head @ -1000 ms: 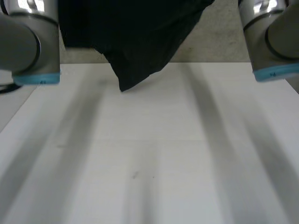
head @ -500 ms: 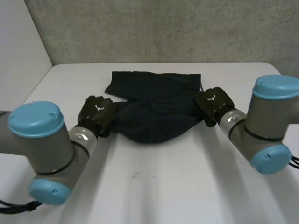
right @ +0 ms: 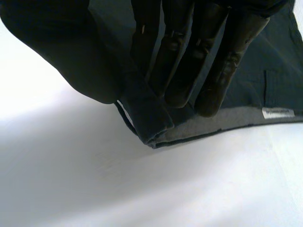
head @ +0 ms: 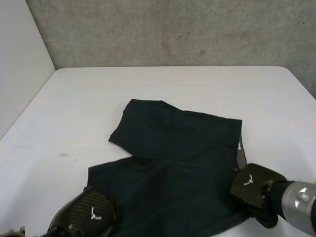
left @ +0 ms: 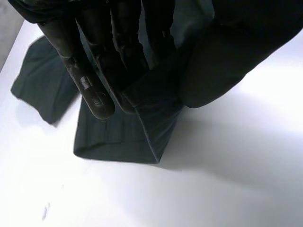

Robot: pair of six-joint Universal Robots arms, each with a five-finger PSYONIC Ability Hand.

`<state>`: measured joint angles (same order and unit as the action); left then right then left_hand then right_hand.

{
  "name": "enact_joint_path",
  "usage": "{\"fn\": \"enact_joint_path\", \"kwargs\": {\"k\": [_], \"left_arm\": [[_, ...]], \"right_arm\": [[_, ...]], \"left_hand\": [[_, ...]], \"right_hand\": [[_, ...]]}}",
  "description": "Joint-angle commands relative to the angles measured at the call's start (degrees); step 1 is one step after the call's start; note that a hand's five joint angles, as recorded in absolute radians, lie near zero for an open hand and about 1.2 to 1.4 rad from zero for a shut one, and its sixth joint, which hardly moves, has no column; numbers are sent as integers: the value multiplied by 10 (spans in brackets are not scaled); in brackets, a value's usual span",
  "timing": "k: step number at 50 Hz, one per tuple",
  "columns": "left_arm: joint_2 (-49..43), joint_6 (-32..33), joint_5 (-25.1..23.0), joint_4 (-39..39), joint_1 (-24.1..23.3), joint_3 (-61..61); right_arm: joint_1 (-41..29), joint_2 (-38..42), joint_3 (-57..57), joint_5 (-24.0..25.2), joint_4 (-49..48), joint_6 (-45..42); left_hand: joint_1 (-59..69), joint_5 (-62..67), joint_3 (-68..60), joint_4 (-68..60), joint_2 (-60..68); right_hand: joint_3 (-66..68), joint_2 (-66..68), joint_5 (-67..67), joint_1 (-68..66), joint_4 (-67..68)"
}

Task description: Fold the shorts.

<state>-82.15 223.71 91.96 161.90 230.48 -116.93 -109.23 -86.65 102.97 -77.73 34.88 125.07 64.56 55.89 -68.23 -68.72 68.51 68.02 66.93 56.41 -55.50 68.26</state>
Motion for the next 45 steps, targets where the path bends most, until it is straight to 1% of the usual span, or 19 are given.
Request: {"fn": "enact_joint_path", "kwargs": {"k": [1, 5, 6, 9, 14, 17, 20, 25, 33, 34, 35, 36, 37, 38, 39, 40, 41, 43, 45], "left_arm": [[-29, 2, 1, 43, -13, 55], [-98, 5, 15, 125, 22, 112], [-121, 5, 25, 158, 41, 134], [-164, 6, 32, 206, 59, 172], [-288, 6, 34, 305, 71, 279], [-345, 6, 34, 338, 73, 330], [-415, 9, 31, 371, 73, 402], [-526, 31, 13, 406, 78, 519], [-642, 54, -32, 472, 87, 644], [-650, 54, -34, 478, 87, 648], [-654, 54, -35, 485, 86, 652], [-658, 54, -36, 493, 87, 652], [-662, 53, -39, 512, 85, 651], [-663, 54, -40, 523, 84, 649], [-663, 54, -40, 534, 81, 645], [-663, 54, -39, 547, 80, 641], [-659, 52, -37, 574, 76, 625], [-652, 51, -35, 596, 71, 604], [-626, 50, -31, 622, 66, 572]], "right_arm": [[3, -14, -21, 17, -28, 19], [3, 52, -64, 14, -96, 68], [1, 81, -89, 10, -117, 83], [-3, 118, -127, -4, -138, 100], [-12, 188, -220, -79, -176, 111], [-15, 240, -273, -122, -217, 108], [-16, 277, -307, -142, -249, 105], [-25, 357, -372, -149, -342, 88], [-27, 453, -425, -146, -444, 39], [-27, 461, -428, -147, -450, 38], [-27, 467, -431, -149, -454, 39], [-26, 472, -433, -150, -460, 40], [-26, 476, -432, -151, -471, 43], [-26, 475, -430, -151, -479, 43], [-26, 471, -428, -152, -487, 45], [-25, 466, -422, -153, -495, 47], [-24, 453, -409, -153, -510, 59], [-20, 425, -388, -153, -522, 82], [-19, 364, -355, -150, -531, 133]], "left_hand": [[154, 141, -118, -113, 115], [154, 141, -118, -113, 115], [154, 141, -118, -113, 115], [154, 141, -118, -113, 115], [154, 141, -118, -113, 115], [154, 141, -118, -113, 115], [154, 141, -118, -113, 115], [154, 141, -118, -113, 115], [154, 141, -118, -113, 115], [154, 141, -118, -113, 115], [154, 141, -118, -113, 115], [98, 85, -61, -56, 59], [-254, -267, 291, 296, -293], [-469, -482, 506, 511, -508], [-546, -559, 582, 587, -585], [-514, -527, 551, 556, -553], [-546, -559, 582, 587, -585], [-546, -559, 582, 587, -585], [-546, -559, 582, 587, -585]], "right_hand": [[120, 131, 136, -245, 117], [120, 131, 136, -245, 117], [120, 131, 136, -245, 117], [120, 131, 136, -245, 117], [120, 131, 136, -245, 117], [120, 131, 136, -245, 117], [120, 131, 136, -245, 117], [120, 131, 136, -245, 117], [120, 131, 136, -245, 117], [104, 115, 120, -229, 101], [-15, -4, 1, -111, -17], [-174, -163, -158, 49, -176], [-537, -526, -521, 412, -539], [-580, -569, -564, 455, -583], [-580, -569, -564, 455, -583], [-580, -569, -564, 455, -583], [-580, -569, -564, 455, -583], [-580, -569, -564, 455, -583], [-580, -569, -564, 455, -583]]}}
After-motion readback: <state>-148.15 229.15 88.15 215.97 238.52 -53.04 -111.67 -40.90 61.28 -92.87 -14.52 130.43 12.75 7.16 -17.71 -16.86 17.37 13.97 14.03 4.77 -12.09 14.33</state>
